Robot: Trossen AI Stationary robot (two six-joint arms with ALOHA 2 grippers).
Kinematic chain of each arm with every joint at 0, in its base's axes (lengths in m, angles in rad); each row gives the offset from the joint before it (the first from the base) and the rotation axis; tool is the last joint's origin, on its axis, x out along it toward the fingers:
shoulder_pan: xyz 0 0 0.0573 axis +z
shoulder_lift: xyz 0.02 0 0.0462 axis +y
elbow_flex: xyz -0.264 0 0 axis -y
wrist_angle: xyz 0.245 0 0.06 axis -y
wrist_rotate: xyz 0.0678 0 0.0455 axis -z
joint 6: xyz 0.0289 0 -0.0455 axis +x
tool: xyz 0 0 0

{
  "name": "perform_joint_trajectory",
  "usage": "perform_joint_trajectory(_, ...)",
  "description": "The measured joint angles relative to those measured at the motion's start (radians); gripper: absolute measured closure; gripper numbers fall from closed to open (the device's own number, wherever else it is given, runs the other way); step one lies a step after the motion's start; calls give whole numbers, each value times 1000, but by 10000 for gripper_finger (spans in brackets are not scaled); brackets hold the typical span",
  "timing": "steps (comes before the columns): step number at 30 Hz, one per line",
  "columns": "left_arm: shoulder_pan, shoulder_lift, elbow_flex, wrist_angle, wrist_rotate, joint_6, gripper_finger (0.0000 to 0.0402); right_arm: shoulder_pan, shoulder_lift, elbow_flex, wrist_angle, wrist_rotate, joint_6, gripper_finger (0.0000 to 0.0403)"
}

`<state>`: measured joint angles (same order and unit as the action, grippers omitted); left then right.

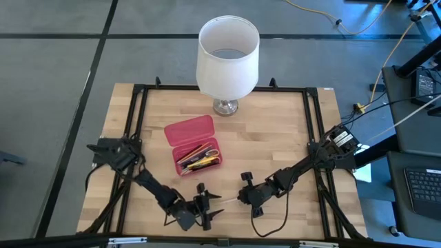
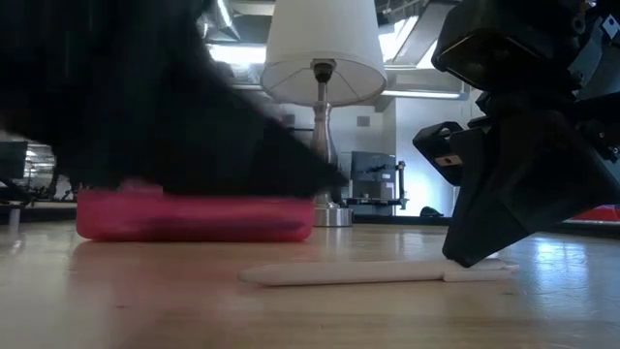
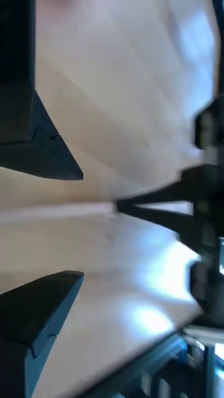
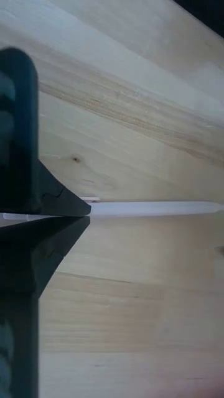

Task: Pick & place school supplies into a supply box
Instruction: Put the light pink pen into the red supply box

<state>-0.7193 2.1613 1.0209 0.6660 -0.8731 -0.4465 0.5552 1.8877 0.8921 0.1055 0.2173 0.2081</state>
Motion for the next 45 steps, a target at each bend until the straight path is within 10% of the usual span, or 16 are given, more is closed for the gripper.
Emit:
perform_joint_trajectory(13,2,114,3,27,-68,-77,165,0,0,0,1,0,1,389)
perform_joint_trajectory(33,4,123,0,9,-36,-67,366,-2,-1,0,-1,10,-4,388)
perform_joint_trajectory(45,2,123,1,16,-40,-67,379,16,-149,-5,-85,-10,0,389)
